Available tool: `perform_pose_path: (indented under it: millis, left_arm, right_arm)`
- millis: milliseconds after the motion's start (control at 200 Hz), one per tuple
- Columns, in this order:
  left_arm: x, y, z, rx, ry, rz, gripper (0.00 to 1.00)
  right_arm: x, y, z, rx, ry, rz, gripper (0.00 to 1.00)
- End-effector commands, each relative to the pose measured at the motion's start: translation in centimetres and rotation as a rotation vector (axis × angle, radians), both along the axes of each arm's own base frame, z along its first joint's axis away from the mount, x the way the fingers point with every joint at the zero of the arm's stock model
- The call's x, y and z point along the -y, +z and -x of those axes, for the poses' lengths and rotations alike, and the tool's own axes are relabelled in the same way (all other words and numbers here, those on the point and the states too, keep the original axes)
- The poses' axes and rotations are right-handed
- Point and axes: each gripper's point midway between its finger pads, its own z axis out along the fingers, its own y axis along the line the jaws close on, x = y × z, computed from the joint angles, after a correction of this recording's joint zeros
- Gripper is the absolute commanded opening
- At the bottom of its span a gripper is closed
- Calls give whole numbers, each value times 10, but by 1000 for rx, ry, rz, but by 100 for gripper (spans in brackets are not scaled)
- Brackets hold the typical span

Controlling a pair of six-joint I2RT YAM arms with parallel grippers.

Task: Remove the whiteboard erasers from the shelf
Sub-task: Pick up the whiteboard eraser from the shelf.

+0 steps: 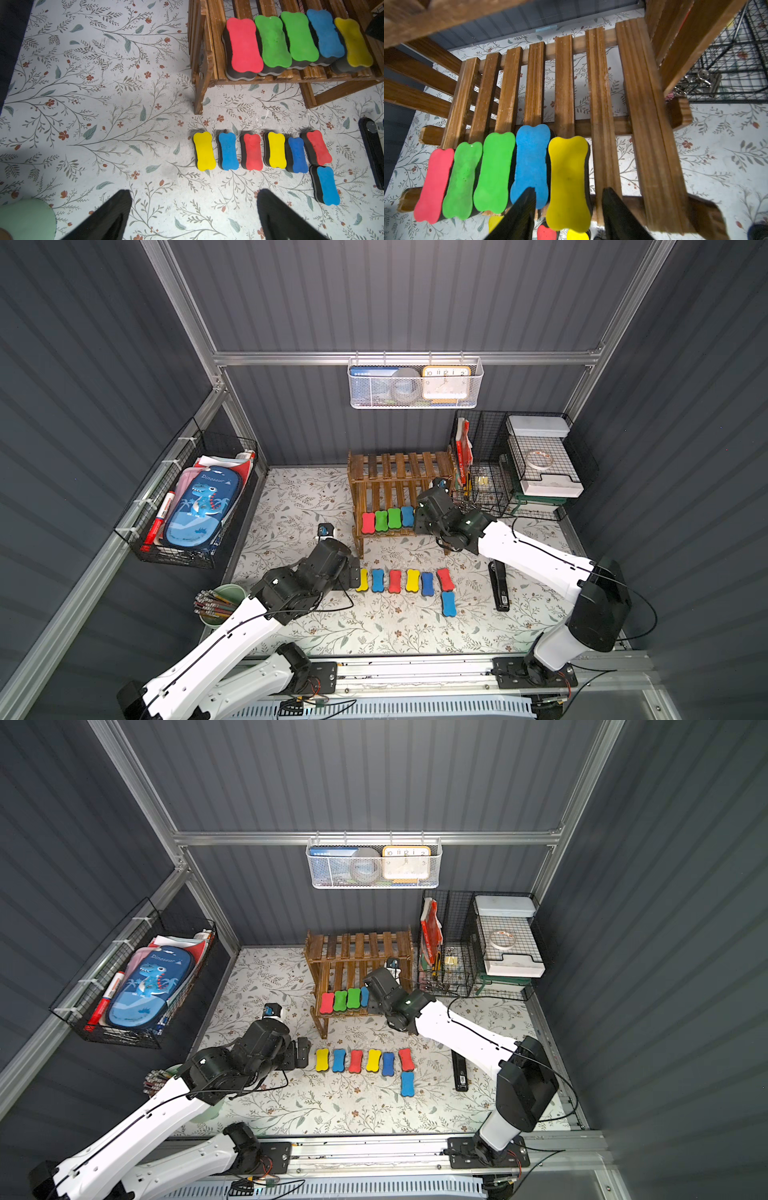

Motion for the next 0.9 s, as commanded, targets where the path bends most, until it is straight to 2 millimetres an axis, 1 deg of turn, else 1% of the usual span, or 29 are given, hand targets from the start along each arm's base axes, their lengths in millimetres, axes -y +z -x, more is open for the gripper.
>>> perform_pose_path:
  millis: [0,285,480,545,715,745,895]
  left_arm:
    - [-4,2,2,2,19,2,99]
    - [-5,1,3,-2,19,-3,99]
    - [-5,0,3,-3,19,-5,99]
    - [-5,-1,3,-5,18,-5,99]
    - [-4,-1,3,-8,18,-5,99]
    - [-4,-2,3,-9,17,-7,99]
    - [-4,-2,2,-8,19,-9,99]
  right_arm:
    - [-2,0,-8,0,1,-8,55]
    - [-8,-10,-11,-30,22,-5,52]
    - [-4,-20,-13,-53,10,2,50]
    - [0,-24,-13,-61,-4,11,49]
    - [7,-25,-15,-57,-32,25,46]
    - [10,-29,-12,-78,-32,44,46]
    - [5,-35,-13,-102,-9,56,48]
